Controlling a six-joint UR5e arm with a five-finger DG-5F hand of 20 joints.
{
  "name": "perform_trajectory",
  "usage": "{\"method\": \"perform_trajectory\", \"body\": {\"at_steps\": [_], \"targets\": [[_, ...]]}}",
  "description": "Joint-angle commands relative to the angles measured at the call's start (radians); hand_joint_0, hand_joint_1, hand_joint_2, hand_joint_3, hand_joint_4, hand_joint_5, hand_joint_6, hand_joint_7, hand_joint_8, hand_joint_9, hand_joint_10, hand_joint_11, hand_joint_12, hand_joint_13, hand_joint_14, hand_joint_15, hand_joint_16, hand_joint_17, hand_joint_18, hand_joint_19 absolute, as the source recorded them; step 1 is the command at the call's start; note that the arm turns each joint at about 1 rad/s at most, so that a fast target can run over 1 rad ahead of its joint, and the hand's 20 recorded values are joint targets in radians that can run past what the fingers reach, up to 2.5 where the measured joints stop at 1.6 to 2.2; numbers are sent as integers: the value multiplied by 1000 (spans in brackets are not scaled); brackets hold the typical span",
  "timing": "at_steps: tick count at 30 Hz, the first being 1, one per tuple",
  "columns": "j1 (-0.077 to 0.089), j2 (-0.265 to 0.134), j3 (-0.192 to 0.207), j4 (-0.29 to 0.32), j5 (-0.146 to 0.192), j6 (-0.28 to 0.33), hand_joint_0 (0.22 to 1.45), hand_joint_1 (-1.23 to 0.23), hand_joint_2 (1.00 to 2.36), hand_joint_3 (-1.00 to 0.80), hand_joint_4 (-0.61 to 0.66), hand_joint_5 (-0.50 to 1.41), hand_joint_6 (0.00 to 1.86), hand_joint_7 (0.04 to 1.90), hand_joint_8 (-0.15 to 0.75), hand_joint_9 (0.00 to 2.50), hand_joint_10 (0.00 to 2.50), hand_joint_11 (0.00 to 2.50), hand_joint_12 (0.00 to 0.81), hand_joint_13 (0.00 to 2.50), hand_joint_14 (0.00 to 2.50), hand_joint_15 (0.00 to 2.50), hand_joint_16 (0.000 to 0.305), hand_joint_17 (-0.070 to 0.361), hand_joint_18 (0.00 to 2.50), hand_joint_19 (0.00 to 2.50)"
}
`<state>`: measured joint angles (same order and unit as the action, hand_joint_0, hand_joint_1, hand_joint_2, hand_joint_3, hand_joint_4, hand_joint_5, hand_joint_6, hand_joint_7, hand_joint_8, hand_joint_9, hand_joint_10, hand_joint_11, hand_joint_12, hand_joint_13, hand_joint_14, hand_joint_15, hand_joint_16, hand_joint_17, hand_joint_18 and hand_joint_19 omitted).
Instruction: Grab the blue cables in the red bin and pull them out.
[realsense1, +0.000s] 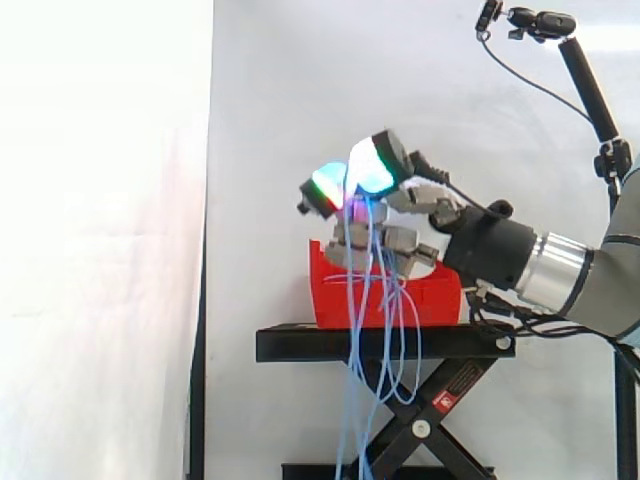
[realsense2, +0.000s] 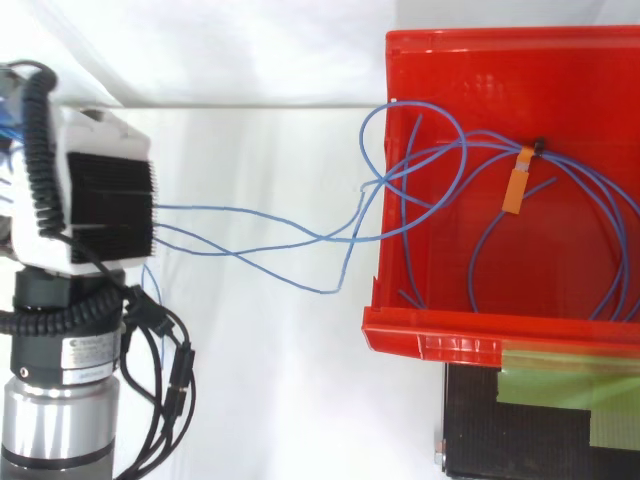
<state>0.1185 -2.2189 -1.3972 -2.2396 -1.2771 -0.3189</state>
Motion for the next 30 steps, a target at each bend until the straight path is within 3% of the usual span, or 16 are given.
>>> {"method": "perform_trajectory", "body": {"at_steps": [1, 5, 10, 13, 16, 18, 19, 22, 26, 30], "targets": [[16, -1, 0, -405, 45, 1, 801, -1008, 1000, -1000, 233, 985, 261, 772, 307, 1511, 9, 1977, 295, 1113, 2500, 514, 40, 90, 1114, 1527], [29, -1, 0, -517, 68, 2, 802, -1007, 1000, -1000, 234, 986, 258, 773, 313, 1510, 7, 1977, 296, 1113, 2500, 526, 40, 90, 1115, 1528], [49, -1, 0, -741, 65, 1, 801, -1008, 1000, -1000, 240, 986, 257, 773, 314, 1510, 6, 1977, 297, 1114, 2500, 521, 40, 90, 1115, 1528], [56, 1, 0, -822, 61, -6, 802, -1007, 1000, -1000, 242, 986, 257, 772, 321, 1507, 7, 1974, 296, 1112, 2500, 520, 40, 90, 1112, 1534], [66, -1, 0, -923, 51, -32, 801, -1007, 1000, -1000, 242, 986, 255, 774, 312, 1507, 7, 1974, 297, 1113, 2500, 522, 40, 90, 1114, 1527], [67, -1, 0, -950, 48, -42, 801, -1007, 1000, -1000, 241, 987, 252, 776, 319, 1508, 7, 1970, 294, 1112, 2500, 512, 40, 91, 1115, 1524], [73, -1, 0, -1008, 41, -85, 801, -1007, 1000, -1000, 241, 987, 252, 776, 319, 1508, 6, 1975, 296, 1112, 2500, 519, 40, 89, 1114, 1526], [76, -1, 0, -1054, 30, -128, 799, -1007, 1000, -1000, 243, 988, 251, 777, 322, 1507, 8, 1972, 295, 1112, 2500, 520, 40, 90, 1113, 1517], [84, -1, 0, -1109, -14, -239, 799, -1004, 1000, -1000, 242, 989, 249, 779, 320, 1510, 7, 1959, 293, 1111, 2500, 516, 40, 90, 1112, 1518], [86, 1, 0, -1123, -36, -271, 798, -1003, 1000, -1000, 240, 988, 249, 777, 323, 1513, 8, 1962, 296, 1112, 2500, 514, 40, 90, 1108, 1507]]}}
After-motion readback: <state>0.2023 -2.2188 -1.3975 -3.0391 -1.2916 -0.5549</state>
